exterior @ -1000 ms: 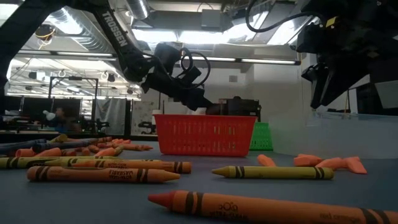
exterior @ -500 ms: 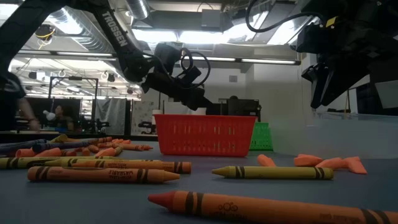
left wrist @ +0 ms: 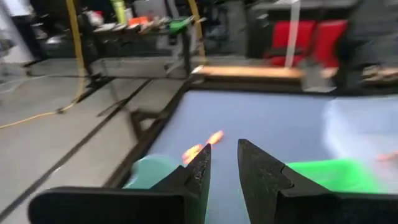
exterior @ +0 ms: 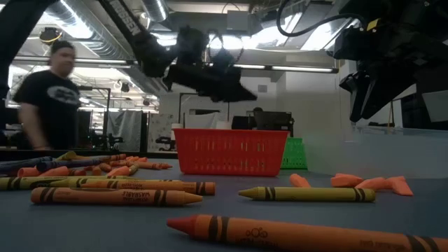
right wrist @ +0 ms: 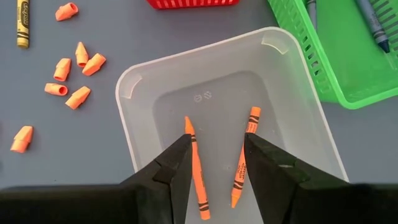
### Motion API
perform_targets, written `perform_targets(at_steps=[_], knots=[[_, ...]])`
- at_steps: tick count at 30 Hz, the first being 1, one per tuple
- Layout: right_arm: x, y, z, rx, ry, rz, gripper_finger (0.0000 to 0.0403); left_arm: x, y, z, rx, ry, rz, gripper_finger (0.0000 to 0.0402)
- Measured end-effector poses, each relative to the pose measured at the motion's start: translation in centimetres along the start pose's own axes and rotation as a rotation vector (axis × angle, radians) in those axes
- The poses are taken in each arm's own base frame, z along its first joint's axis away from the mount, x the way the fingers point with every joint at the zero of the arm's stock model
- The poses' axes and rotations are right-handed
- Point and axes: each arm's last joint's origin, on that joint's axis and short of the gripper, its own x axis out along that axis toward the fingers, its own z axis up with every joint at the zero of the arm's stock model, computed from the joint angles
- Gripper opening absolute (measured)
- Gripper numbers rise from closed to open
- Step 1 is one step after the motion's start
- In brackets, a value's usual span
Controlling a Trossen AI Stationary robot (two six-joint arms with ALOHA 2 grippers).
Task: Sort crayons
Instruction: Put the light orange crayon into the transparent bin
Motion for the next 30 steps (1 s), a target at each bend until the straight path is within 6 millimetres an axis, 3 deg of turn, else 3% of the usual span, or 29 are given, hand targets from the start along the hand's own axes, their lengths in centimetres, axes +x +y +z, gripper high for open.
perform_targets(at_steps=[5,10,19,25,30], knots=[[0.0,0.0,0.0,0.0,0.0,0.0,0.0145,-0.3,-4.8,1.5,0.0,-0.027,-0.2,0.0064],[0.0,0.0,0.0,0.0,0.0,0.0,0.0145,-0.9,-10.1,1.5,-0.047,0.026,-0.38,0.0064],[0.0,0.0,0.0,0.0,0.0,0.0,0.0145,-3.3,-18.8,0.0,-0.021,0.222,-0.59,0.0064],[0.0,0.0,0.0,0.0,0.0,0.0,0.0145,-5.7,-23.3,-1.5,0.004,0.393,-0.692,0.0064],[0.0,0.0,0.0,0.0,0.0,0.0,0.0145,-7.9,-26.4,-2.4,-0.045,0.52,-0.659,0.0064]])
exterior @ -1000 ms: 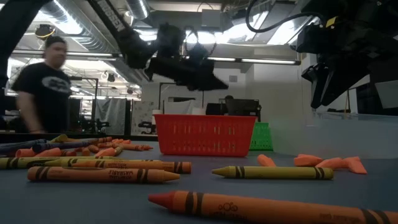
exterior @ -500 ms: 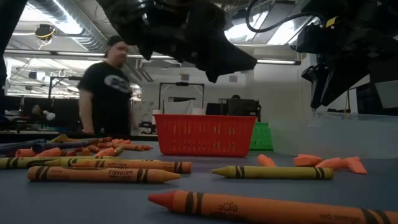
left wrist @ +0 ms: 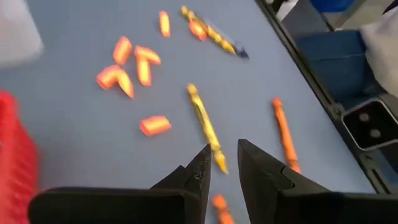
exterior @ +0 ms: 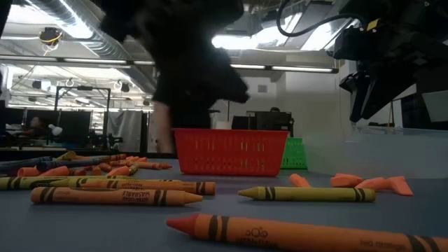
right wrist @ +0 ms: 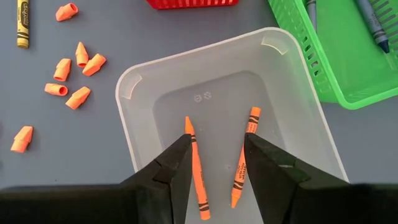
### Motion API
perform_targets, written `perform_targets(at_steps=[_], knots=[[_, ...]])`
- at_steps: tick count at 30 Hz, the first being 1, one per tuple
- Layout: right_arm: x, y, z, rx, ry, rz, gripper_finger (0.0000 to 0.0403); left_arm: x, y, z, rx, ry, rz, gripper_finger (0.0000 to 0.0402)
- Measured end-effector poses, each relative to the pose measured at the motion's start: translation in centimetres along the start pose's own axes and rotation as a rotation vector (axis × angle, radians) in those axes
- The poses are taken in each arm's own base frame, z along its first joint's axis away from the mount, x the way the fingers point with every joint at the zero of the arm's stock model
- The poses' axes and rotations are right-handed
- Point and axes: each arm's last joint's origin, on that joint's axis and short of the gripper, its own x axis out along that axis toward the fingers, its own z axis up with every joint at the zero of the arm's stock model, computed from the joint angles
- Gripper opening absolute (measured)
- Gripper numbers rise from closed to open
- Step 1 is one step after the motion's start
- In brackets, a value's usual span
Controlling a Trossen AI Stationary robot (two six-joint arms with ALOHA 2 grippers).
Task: Sort crayons
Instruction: Put the light orange crayon into the transparent bin
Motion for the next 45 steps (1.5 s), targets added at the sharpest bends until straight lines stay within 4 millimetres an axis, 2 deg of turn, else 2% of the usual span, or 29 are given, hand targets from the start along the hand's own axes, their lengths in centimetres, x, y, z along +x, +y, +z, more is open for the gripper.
perform_targets(at_steps=[10,18,23,30,45], knots=[[0.0,0.0,0.0,0.0,0.0,0.0,0.0145,0.5,-5.8,-2.2,-0.064,0.074,0.039,0.0064],[0.0,0.0,0.0,0.0,0.0,0.0,0.0145,0.3,-8.6,-4.4,-0.068,0.162,0.126,0.0064],[0.0,0.0,0.0,0.0,0.0,0.0,0.0145,0.2,-9.3,-5.2,-0.038,0.187,0.178,0.0064],[0.0,0.0,0.0,0.0,0.0,0.0,0.0145,0.1,-9.0,-5.6,-0.049,0.221,0.235,0.0064],[0.0,0.0,0.0,0.0,0.0,0.0,0.0145,1.8,-8.8,-7.4,-0.03,0.287,0.249,0.0064]])
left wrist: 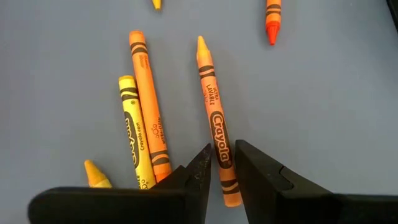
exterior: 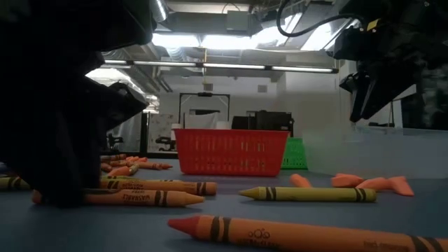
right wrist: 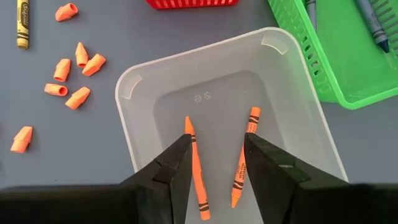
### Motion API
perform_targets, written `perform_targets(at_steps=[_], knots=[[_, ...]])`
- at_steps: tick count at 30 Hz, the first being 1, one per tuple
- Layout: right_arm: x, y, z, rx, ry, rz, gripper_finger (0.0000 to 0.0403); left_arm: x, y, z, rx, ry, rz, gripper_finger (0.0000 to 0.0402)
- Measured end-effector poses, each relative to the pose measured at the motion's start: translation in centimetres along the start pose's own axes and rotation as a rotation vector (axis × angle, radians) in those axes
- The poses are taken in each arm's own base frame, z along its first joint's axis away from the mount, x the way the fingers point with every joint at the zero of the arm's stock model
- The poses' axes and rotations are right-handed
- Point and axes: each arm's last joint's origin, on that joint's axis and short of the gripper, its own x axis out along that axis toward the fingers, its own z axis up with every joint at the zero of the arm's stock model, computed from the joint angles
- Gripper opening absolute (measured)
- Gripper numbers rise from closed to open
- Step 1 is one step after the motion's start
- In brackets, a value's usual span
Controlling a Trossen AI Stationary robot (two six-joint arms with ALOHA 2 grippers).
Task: Sort crayons
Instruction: Put the light orange crayon into the transparent bin
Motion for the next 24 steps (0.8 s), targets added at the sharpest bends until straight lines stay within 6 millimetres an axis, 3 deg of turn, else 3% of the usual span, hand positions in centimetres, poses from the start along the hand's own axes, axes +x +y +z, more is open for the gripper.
perform_targets(at_steps=[7,12,18,24], knots=[[0.0,0.0,0.0,0.001,0.002,0.008,0.0145,0.2,0.0,-0.1,0.004,0.0,0.009,0.0063],[-0.5,0.1,-0.2,-0.006,0.001,0.046,0.0145,0.3,0.3,0.0,-0.001,0.0,0.015,0.0042],[-2.1,0.2,-0.8,-0.029,-0.031,0.102,0.0145,0.4,0.7,0.2,-0.013,0.003,0.017,0.0007],[-4.0,0.2,-1.4,-0.035,-0.102,0.108,0.0145,0.5,1.3,0.7,-0.037,0.013,-0.034,0.0007]])
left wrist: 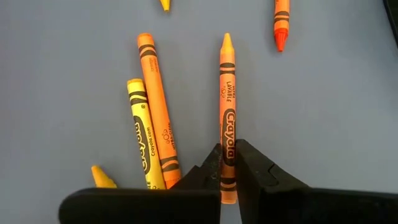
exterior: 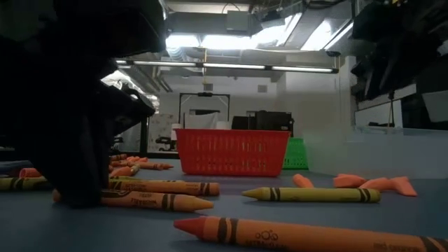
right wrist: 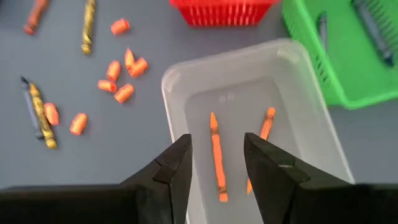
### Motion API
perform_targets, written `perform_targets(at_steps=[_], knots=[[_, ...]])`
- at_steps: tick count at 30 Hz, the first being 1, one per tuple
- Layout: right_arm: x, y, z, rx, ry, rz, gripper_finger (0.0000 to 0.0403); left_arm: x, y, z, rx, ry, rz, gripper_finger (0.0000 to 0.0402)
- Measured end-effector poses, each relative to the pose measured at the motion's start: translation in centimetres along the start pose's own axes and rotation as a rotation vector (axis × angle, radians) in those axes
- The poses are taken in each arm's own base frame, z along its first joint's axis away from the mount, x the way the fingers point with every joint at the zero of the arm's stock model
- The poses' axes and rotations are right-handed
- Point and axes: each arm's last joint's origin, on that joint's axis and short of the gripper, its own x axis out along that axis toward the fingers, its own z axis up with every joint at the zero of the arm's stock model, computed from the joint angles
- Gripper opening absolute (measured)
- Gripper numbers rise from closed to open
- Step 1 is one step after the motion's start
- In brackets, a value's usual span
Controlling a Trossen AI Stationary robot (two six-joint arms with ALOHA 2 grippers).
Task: Sort crayons
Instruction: Put the light orange crayon into the transparent bin
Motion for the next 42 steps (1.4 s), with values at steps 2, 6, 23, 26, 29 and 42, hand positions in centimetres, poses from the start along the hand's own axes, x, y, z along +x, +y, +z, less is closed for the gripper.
perform_targets(at_steps=[2,6,23,26,29,42], knots=[[-0.5,0.0,-0.1,-0.003,-0.025,0.001,0.0145,0.0,0.1,0.5,-0.009,-0.002,-0.014,0.0008],[-1.2,0.1,-0.2,-0.006,-0.062,0.004,0.0145,-0.5,0.6,2.2,-0.009,-0.031,-0.022,0.0008],[-1.4,0.1,-0.2,-0.01,-0.074,0.005,0.0145,-3.6,8.3,11.8,0.245,-0.322,0.212,0.0008],[-1.4,0.1,-0.2,-0.01,-0.074,0.005,0.0145,-3.8,10.9,13.0,0.24,-0.408,0.275,0.0008],[-1.4,0.1,-0.2,-0.011,-0.074,0.005,0.0145,-4.3,13.2,14.3,0.208,-0.516,0.304,0.0008],[-1.4,0.1,-0.1,-0.061,-0.083,0.001,0.0145,-1.9,18.6,15.7,-0.042,-0.798,0.273,0.0008]])
